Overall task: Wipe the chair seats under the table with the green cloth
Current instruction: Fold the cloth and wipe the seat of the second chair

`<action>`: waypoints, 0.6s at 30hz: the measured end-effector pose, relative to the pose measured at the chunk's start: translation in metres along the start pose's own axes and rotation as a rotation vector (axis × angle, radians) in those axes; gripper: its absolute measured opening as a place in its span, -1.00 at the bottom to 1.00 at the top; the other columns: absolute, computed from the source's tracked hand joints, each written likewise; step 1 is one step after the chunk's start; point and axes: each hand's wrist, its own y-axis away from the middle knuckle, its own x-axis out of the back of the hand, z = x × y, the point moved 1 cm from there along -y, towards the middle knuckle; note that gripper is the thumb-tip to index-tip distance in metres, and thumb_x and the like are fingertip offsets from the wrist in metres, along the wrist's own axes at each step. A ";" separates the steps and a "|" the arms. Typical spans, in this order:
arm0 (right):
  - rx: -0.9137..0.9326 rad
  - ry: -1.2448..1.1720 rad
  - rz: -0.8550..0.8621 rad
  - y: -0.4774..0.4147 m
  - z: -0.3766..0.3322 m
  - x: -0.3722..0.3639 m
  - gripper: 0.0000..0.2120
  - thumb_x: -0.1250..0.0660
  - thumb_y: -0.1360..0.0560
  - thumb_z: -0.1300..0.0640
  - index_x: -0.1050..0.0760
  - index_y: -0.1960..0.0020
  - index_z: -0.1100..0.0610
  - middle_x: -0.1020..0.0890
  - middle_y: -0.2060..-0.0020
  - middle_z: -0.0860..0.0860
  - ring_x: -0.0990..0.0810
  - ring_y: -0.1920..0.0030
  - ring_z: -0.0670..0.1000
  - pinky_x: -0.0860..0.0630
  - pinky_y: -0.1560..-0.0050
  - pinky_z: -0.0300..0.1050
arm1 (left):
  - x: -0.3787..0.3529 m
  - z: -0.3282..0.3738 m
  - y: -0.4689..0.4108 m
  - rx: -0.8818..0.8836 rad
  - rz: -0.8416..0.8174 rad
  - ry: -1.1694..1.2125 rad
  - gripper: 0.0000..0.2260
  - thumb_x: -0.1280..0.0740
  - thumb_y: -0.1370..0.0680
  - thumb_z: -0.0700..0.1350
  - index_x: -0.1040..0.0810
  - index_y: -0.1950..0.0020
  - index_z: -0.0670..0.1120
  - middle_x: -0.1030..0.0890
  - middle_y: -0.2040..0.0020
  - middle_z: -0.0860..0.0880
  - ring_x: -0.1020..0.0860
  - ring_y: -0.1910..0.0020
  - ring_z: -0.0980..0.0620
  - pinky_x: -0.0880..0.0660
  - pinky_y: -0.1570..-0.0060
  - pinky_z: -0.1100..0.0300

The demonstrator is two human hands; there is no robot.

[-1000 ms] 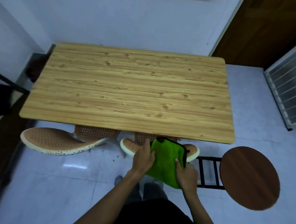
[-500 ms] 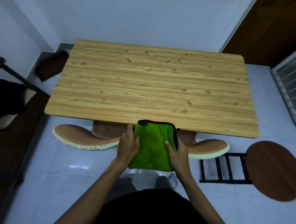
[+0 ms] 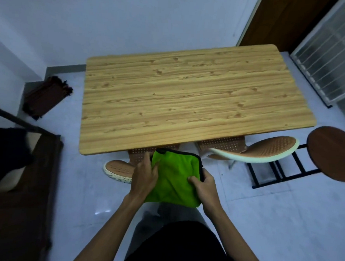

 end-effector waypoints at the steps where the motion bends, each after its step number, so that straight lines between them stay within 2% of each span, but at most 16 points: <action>1: -0.005 0.013 0.003 0.002 0.003 -0.008 -0.73 -0.38 -0.47 0.23 -0.57 -0.15 0.08 -0.70 0.01 0.03 -0.67 0.00 0.05 -0.60 -0.07 0.18 | 0.003 -0.008 0.000 0.007 -0.018 0.001 -0.89 -0.25 -0.64 -0.10 -0.40 -0.14 -0.06 -0.60 0.14 -0.07 -0.61 0.18 -0.19 -0.45 0.33 -0.01; 5: -0.004 0.024 0.019 0.003 0.015 -0.036 -0.72 -0.37 -0.48 0.22 -0.55 -0.17 0.05 -0.69 0.02 -0.04 -0.67 0.01 0.00 -0.62 0.01 0.03 | 0.016 -0.034 -0.004 0.003 -0.110 -0.031 -0.86 -0.25 -0.63 -0.11 -0.38 -0.18 -0.04 -0.63 0.17 -0.12 -0.60 0.27 -0.15 -0.45 0.40 -0.03; 8: -0.003 0.050 0.059 0.005 0.020 -0.056 -0.74 -0.39 -0.48 0.25 -0.55 -0.15 0.06 -0.69 0.01 -0.02 -0.66 0.02 0.01 -0.60 0.04 -0.01 | 0.029 -0.049 -0.013 -0.011 -0.203 -0.043 -0.81 -0.23 -0.64 -0.12 -0.37 -0.24 -0.06 -0.61 0.21 -0.14 -0.54 0.35 -0.15 -0.29 0.43 0.07; 10: -0.007 0.057 0.079 0.007 0.019 -0.075 -0.73 -0.40 -0.47 0.26 -0.54 -0.14 0.05 -0.68 0.00 -0.01 -0.65 -0.01 0.03 -0.60 -0.01 0.02 | 0.043 -0.060 -0.020 -0.023 -0.242 -0.054 -0.79 -0.23 -0.64 -0.12 -0.36 -0.26 -0.07 -0.61 0.20 -0.13 -0.55 0.33 -0.16 -0.28 0.41 0.08; 12: 0.004 0.103 0.102 0.008 0.022 -0.092 -0.74 -0.42 -0.47 0.23 -0.54 -0.12 0.03 -0.66 0.05 -0.07 -0.65 -0.01 0.04 -0.57 0.05 -0.13 | 0.054 -0.070 -0.024 -0.027 -0.243 -0.100 -0.78 -0.24 -0.63 -0.12 -0.34 -0.26 -0.08 -0.59 0.20 -0.12 -0.57 0.29 -0.18 -0.28 0.39 0.09; 14: 0.057 0.231 0.157 0.010 0.022 -0.111 -0.73 -0.45 -0.45 0.18 -0.54 -0.13 0.07 -0.65 0.08 -0.08 -0.65 0.01 0.04 -0.46 0.20 -0.35 | 0.065 -0.083 -0.028 -0.072 -0.206 -0.209 -0.73 -0.27 -0.60 -0.09 -0.35 -0.28 -0.09 -0.59 0.24 -0.11 -0.58 0.28 -0.16 -0.29 0.39 0.11; 15: 0.097 0.336 0.194 0.010 0.020 -0.120 -0.67 -0.46 -0.44 0.15 -0.52 -0.18 0.09 -0.66 0.06 -0.04 -0.65 0.00 0.07 -0.43 0.22 -0.34 | 0.071 -0.089 -0.030 -0.098 -0.194 -0.278 -0.70 -0.29 -0.58 -0.07 -0.37 -0.29 -0.09 -0.61 0.23 -0.11 -0.59 0.27 -0.15 -0.34 0.38 0.11; 18: 0.274 0.869 0.315 0.006 0.019 -0.148 -0.41 -0.47 -0.37 0.03 -0.39 -0.34 0.11 -0.56 -0.15 0.10 -0.55 -0.09 0.16 -0.47 0.07 -0.04 | 0.084 -0.116 -0.037 -0.095 -0.244 -0.432 -0.72 -0.34 -0.51 -0.05 -0.45 -0.19 -0.08 -0.64 0.09 -0.14 -0.60 0.08 -0.19 -0.49 0.17 0.00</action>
